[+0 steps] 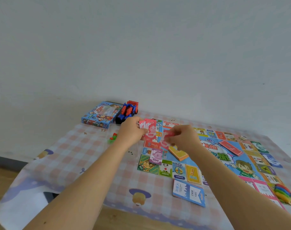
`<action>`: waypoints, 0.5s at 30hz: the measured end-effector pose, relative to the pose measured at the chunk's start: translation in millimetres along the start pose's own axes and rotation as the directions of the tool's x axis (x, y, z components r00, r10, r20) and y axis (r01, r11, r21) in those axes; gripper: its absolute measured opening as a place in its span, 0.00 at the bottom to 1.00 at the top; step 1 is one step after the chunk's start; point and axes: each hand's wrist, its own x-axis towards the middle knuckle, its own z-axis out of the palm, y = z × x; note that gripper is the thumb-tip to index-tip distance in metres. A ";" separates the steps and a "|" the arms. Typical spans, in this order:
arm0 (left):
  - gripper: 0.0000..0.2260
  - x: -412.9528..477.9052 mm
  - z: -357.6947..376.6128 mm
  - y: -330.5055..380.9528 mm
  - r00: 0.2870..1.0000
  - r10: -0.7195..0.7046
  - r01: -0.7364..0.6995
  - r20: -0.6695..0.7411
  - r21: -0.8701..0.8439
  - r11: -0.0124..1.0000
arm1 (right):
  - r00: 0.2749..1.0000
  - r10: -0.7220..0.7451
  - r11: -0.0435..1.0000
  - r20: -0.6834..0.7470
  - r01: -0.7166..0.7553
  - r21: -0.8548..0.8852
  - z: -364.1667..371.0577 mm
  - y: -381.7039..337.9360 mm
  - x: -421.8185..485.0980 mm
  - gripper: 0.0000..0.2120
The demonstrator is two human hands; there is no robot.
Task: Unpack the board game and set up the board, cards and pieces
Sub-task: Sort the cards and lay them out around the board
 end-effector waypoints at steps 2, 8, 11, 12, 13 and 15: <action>0.07 0.3 2.1 0.1 1.000 -0.012 0.012 -0.003 -0.005 1.000 | 0.999 0.018 0.990 -0.028 -0.014 0.139 -13.1 -4.6 -3.5 0.04; 0.12 -9.2 25.6 14.1 0.980 -0.007 0.023 0.201 -0.077 0.997 | 0.997 0.052 0.977 0.059 -0.063 0.206 -24.5 -4.3 -10.7 0.18; 0.13 -14.0 38.9 17.8 0.962 0.009 0.027 0.273 -0.127 0.992 | 0.990 0.132 0.968 0.049 -0.139 0.207 -26.9 4.3 -12.9 0.18; 0.12 -16.1 42.8 18.8 0.956 0.013 0.026 0.293 -0.130 0.991 | 0.987 0.151 0.966 0.051 -0.158 0.202 -29.0 7.7 -15.1 0.16; 0.11 -18.1 45.7 19.3 0.948 0.013 0.033 0.317 -0.142 0.989 | 0.985 0.161 0.969 0.053 -0.168 0.182 -30.8 10.6 -16.7 0.12; 0.10 -21.9 51.0 20.3 0.933 0.016 0.047 0.360 -0.166 0.985 | 0.984 0.173 0.976 0.047 -0.177 0.127 -34.8 15.6 -20.4 0.07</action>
